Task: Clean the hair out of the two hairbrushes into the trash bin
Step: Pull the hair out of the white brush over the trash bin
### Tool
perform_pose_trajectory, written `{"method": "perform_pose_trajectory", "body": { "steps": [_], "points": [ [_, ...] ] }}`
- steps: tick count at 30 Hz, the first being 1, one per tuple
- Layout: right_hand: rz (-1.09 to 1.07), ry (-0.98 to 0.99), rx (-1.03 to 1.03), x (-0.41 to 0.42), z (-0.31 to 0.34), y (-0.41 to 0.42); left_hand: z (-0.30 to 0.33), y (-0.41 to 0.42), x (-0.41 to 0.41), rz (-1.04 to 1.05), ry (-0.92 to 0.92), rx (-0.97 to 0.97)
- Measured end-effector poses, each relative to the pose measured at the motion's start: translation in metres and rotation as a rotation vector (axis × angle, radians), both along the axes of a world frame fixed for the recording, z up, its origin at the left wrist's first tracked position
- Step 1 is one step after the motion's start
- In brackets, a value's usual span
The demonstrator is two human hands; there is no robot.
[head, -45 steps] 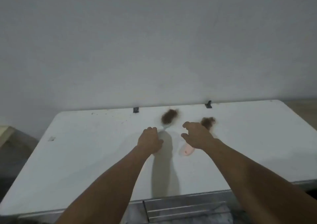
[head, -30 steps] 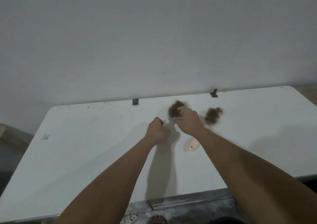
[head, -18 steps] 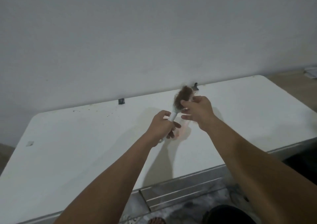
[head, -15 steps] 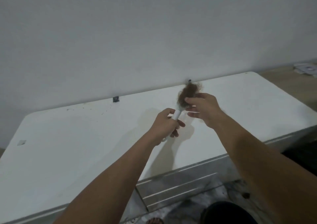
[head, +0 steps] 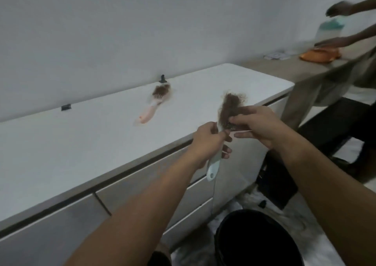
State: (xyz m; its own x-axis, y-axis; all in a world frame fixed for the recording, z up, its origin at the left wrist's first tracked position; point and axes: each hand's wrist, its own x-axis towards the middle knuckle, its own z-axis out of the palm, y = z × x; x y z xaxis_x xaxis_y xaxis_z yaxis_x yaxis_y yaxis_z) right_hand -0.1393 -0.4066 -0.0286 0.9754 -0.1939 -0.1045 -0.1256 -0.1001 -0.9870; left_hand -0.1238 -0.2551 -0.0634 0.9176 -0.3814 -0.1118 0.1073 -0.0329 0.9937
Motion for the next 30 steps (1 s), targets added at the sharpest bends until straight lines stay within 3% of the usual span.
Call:
{"method": "perform_pose_trajectory", "body": {
  "steps": [4, 9, 19, 25, 30],
  "points": [
    [-0.112, -0.025, 0.000, -0.058, -0.063, -0.017, -0.065, -0.019, -0.039, -0.065, 0.020, -0.009],
    [-0.263, 0.094, 0.091, -0.106, -0.144, -0.007, -0.137, -0.016, -0.087, -0.100, 0.137, 0.040],
    [-0.445, 0.199, 0.084, -0.170, -0.236, -0.004, -0.232, -0.010, -0.114, -0.237, 0.193, 0.335],
    [-0.478, 0.220, 0.136, -0.187, -0.291, -0.022, -0.267, -0.009, -0.128, -0.315, 0.266, 0.431],
    [-0.374, 0.248, 0.128, -0.195, -0.327, -0.042, -0.305, -0.021, -0.132, -0.319, 0.260, 0.514]
  ]
}}
